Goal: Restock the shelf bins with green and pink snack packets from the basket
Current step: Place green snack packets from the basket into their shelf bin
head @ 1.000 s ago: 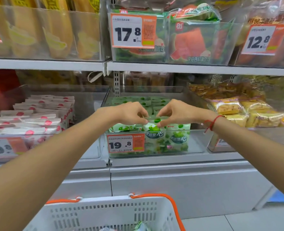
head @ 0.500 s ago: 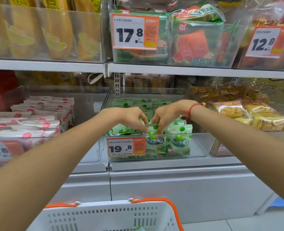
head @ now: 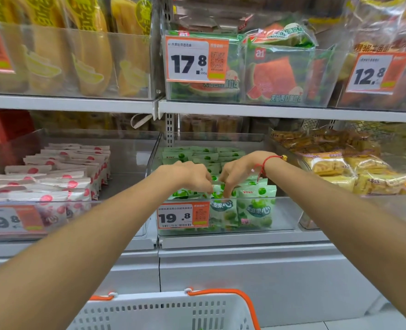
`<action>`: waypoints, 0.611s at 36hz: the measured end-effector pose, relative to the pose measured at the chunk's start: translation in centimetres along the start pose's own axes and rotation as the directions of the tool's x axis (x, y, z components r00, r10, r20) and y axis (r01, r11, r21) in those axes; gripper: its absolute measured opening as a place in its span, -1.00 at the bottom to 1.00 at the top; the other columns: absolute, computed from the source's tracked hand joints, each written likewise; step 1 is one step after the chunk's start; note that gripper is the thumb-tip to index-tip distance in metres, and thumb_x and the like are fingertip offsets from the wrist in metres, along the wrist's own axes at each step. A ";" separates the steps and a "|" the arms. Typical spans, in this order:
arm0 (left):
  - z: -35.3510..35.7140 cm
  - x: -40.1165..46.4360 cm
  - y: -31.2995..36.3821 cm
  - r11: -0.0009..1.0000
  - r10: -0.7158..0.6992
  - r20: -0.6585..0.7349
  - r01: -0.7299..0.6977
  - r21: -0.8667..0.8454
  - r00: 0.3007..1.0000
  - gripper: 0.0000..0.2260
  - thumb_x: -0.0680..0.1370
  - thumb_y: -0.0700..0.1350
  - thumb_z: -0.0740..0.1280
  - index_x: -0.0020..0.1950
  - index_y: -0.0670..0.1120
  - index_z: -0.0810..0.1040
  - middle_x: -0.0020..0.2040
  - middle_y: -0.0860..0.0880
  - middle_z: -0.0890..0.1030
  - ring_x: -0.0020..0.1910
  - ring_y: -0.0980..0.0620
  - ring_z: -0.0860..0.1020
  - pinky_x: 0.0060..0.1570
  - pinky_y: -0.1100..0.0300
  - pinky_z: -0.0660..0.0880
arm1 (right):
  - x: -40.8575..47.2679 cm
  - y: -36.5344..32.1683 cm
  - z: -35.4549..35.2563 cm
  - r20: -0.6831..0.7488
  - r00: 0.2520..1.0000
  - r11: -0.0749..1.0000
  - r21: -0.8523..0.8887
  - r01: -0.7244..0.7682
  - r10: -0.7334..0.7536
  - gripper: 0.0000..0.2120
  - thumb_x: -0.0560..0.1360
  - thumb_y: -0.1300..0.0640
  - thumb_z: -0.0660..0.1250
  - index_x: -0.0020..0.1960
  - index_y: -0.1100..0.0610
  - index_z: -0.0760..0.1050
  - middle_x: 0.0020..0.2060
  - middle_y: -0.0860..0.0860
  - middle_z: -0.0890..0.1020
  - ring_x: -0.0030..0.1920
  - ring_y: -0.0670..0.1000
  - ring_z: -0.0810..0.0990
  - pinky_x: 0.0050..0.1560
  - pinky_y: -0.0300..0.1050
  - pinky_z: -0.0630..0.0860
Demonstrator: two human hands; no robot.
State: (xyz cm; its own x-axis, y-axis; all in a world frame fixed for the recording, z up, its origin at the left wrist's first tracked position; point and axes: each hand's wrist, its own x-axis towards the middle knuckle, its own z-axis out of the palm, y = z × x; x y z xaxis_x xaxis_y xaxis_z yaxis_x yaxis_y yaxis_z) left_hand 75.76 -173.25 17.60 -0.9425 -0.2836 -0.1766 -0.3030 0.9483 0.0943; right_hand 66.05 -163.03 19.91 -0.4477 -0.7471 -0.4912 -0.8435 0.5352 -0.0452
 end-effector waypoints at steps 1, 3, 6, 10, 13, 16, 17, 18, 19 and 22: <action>-0.1 -0.3 -0.1 1.000 0.012 -0.047 -0.011 0.024 0.999 -0.59 0.57 0.16 0.22 0.42 0.11 0.40 0.38 0.01 0.45 0.35 -0.09 0.38 0.31 -0.01 0.25 | -0.1 0.2 0.1 -0.037 0.999 1.000 0.016 0.012 -0.011 -0.44 0.50 -0.05 0.35 0.42 0.18 0.36 0.38 0.03 0.42 0.29 0.02 0.41 0.27 -0.14 0.30; -0.2 -0.9 -0.2 0.998 0.052 -0.137 -0.047 0.037 0.989 -0.63 0.58 0.13 0.24 0.37 0.10 0.46 0.33 0.03 0.51 0.32 -0.08 0.41 0.28 0.00 0.27 | -0.2 0.6 0.4 -0.113 0.993 0.998 0.054 0.042 -0.036 -0.43 0.48 -0.07 0.37 0.39 0.19 0.39 0.34 0.05 0.46 0.21 0.02 0.45 0.26 -0.12 0.37; -0.2 -1.6 -0.6 0.994 0.100 -0.252 -0.087 0.064 0.962 -0.74 0.58 0.12 0.25 0.19 0.10 0.60 0.02 0.04 0.65 0.10 -0.04 0.53 0.11 0.05 0.36 | -0.7 1.0 1.1 -0.277 0.959 0.991 0.098 0.096 -0.065 -0.45 0.45 -0.05 0.42 0.33 0.22 0.41 0.30 0.07 0.48 0.24 0.06 0.47 0.26 -0.09 0.41; 0.0 -2.6 -1.2 0.991 0.112 -0.351 -0.131 -0.030 0.930 -0.77 0.54 0.15 0.32 0.12 0.13 0.64 -0.21 0.16 0.62 -0.06 0.04 0.56 -0.10 0.15 0.37 | -1.2 1.1 2.1 -0.511 0.851 0.990 -0.002 0.142 -0.124 -0.50 0.38 -0.08 0.48 0.23 0.07 0.45 0.12 -0.05 0.53 0.18 -0.02 0.48 0.21 -0.04 0.41; 0.8 -2.8 -1.3 0.985 0.135 -0.372 -0.165 -0.052 0.919 -0.77 0.50 0.13 0.37 0.13 0.14 0.64 0.00 0.14 0.65 0.02 0.08 0.56 -0.15 0.19 0.36 | -0.7 1.3 3.1 -0.559 0.818 0.989 -0.019 0.149 -0.134 -0.57 0.33 -0.09 0.51 0.09 0.02 0.44 -0.02 -0.11 0.48 0.06 -0.04 0.48 0.07 -0.07 0.42; 1.0 -2.8 -1.1 0.982 0.145 -0.264 -0.171 -0.079 0.953 -0.79 0.52 0.13 0.35 0.11 0.14 0.64 -0.14 0.18 0.60 -0.09 0.10 0.53 -0.22 0.19 0.35 | -0.6 1.8 2.7 -0.405 0.908 0.982 0.101 0.161 -0.107 -0.64 0.34 -0.05 0.52 0.00 0.01 0.42 -0.07 -0.08 0.50 -0.02 -0.02 0.48 -0.09 -0.19 0.39; 0.7 -2.9 -1.0 0.982 0.142 -0.241 -0.168 -0.090 0.960 -0.78 0.52 0.14 0.34 0.11 0.14 0.64 -0.15 0.20 0.58 -0.08 0.11 0.53 -0.20 0.19 0.36 | -0.8 2.0 2.1 -0.341 0.935 0.979 0.137 0.153 -0.098 -0.63 0.34 -0.07 0.52 0.02 -0.01 0.44 -0.06 -0.09 0.52 -0.02 -0.03 0.50 -0.09 -0.21 0.40; 0.3 -2.9 -1.0 0.981 0.138 -0.231 -0.165 -0.102 0.963 -0.77 0.52 0.15 0.34 0.13 0.14 0.63 -0.15 0.20 0.58 -0.05 0.11 0.55 -0.17 0.18 0.38 | -1.2 2.1 1.5 -0.285 0.954 0.969 0.190 0.155 -0.096 -0.60 0.33 -0.10 0.52 0.06 -0.02 0.46 -0.02 -0.10 0.55 0.01 -0.05 0.53 -0.04 -0.22 0.43; -0.2 -3.0 -1.0 0.980 0.137 -0.234 -0.167 -0.111 0.962 -0.75 0.52 0.15 0.34 0.15 0.14 0.62 -0.13 0.19 0.59 -0.01 0.12 0.56 -0.15 0.18 0.39 | -1.9 2.2 0.8 -0.249 0.962 0.949 0.264 0.175 -0.109 -0.55 0.31 -0.13 0.52 0.12 -0.04 0.49 0.02 -0.11 0.59 0.05 -0.08 0.55 0.05 -0.22 0.46; -0.7 -2.9 -1.1 0.978 0.152 -0.281 -0.185 -0.096 0.948 -0.74 0.48 0.14 0.39 0.15 0.14 0.60 -0.09 0.18 0.62 0.01 0.13 0.57 -0.10 0.18 0.41 | -3.0 2.3 -0.4 -0.288 0.944 0.905 0.336 0.260 -0.164 -0.53 0.30 -0.12 0.49 0.18 -0.10 0.55 0.08 -0.16 0.64 0.12 -0.16 0.57 0.22 -0.20 0.45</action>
State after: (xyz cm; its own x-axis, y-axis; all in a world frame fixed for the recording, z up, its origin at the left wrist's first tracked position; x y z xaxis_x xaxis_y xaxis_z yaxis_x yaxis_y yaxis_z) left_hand 78.74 -173.57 18.74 -0.9788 -0.1644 0.1220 -0.1351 0.9664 0.2186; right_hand 65.34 -159.65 21.62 -0.3696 -0.9062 -0.2057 -0.7805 0.4228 -0.4605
